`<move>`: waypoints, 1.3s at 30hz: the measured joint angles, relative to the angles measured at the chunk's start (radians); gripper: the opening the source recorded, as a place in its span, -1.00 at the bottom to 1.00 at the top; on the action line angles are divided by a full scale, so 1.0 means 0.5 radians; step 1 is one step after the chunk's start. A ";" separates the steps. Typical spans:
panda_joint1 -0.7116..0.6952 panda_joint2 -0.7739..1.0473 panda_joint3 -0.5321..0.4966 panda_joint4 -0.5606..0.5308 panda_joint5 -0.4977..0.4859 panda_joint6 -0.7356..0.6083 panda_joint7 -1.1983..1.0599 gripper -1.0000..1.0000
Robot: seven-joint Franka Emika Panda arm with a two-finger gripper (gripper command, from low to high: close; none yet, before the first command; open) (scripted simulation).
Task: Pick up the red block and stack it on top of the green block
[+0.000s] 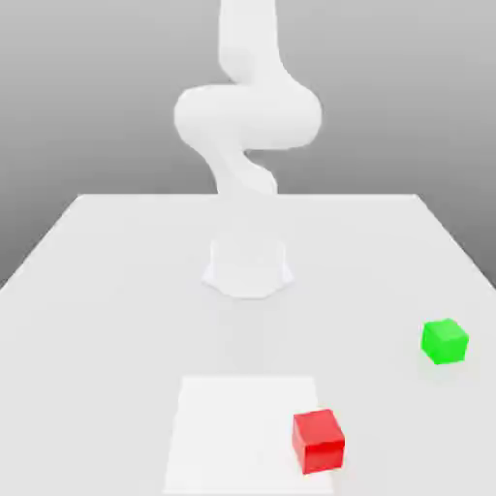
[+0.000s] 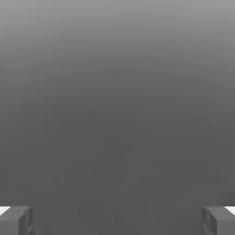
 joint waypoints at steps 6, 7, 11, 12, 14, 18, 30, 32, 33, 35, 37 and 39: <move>0.027 0.447 0.059 -0.119 -0.018 0.193 -0.005 0.00; 0.032 0.520 0.068 -0.139 -0.022 0.224 -0.006 0.00; 0.054 0.810 0.102 -0.216 -0.036 0.349 -0.007 0.00; 0.059 0.883 0.110 -0.236 -0.040 0.381 -0.007 0.00; 0.071 1.028 0.127 -0.274 -0.048 0.443 -0.007 0.00; 0.106 1.318 0.155 -0.351 -0.063 0.568 -0.009 0.00; 0.211 2.097 0.107 -0.406 -0.151 1.054 0.040 -1.00; 0.211 2.097 0.108 -0.406 -0.153 1.054 0.042 -1.00; 0.211 2.097 0.108 -0.406 -0.153 1.054 0.043 -1.00; 0.214 2.124 0.103 -0.402 -0.161 1.077 0.048 -1.00; 0.202 2.055 0.118 -0.413 -0.146 1.019 0.037 -1.00; 0.187 1.928 0.140 -0.433 -0.113 0.912 0.012 -1.00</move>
